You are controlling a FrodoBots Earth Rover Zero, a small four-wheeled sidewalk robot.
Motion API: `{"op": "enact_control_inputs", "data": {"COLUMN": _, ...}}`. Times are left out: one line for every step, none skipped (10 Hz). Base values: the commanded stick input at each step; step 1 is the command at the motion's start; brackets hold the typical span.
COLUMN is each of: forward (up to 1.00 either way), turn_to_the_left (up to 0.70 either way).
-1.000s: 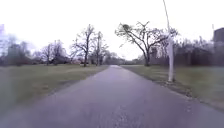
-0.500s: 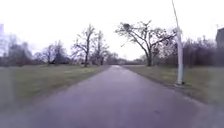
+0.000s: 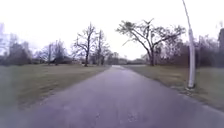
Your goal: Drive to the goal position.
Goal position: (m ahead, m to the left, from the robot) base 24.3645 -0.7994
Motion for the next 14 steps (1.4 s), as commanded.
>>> {"op": "enact_control_inputs", "data": {"forward": 1.0, "turn_to_the_left": -0.17}}
{"op": "enact_control_inputs", "data": {"forward": 1.0, "turn_to_the_left": 0.0}}
{"op": "enact_control_inputs", "data": {"forward": 1.0, "turn_to_the_left": 0.0}}
{"op": "enact_control_inputs", "data": {"forward": 1.0, "turn_to_the_left": 0.0}}
{"op": "enact_control_inputs", "data": {"forward": 1.0, "turn_to_the_left": 0.0}}
{"op": "enact_control_inputs", "data": {"forward": 1.0, "turn_to_the_left": 0.0}}
{"op": "enact_control_inputs", "data": {"forward": 1.0, "turn_to_the_left": 0.0}}
{"op": "enact_control_inputs", "data": {"forward": 1.0, "turn_to_the_left": 0.0}}
{"op": "enact_control_inputs", "data": {"forward": 1.0, "turn_to_the_left": 0.0}}
{"op": "enact_control_inputs", "data": {"forward": 1.0, "turn_to_the_left": 0.0}}
{"op": "enact_control_inputs", "data": {"forward": 1.0, "turn_to_the_left": 0.0}}
{"op": "enact_control_inputs", "data": {"forward": 1.0, "turn_to_the_left": 0.0}}
{"op": "enact_control_inputs", "data": {"forward": 1.0, "turn_to_the_left": 0.0}}
{"op": "enact_control_inputs", "data": {"forward": 1.0, "turn_to_the_left": 0.0}}
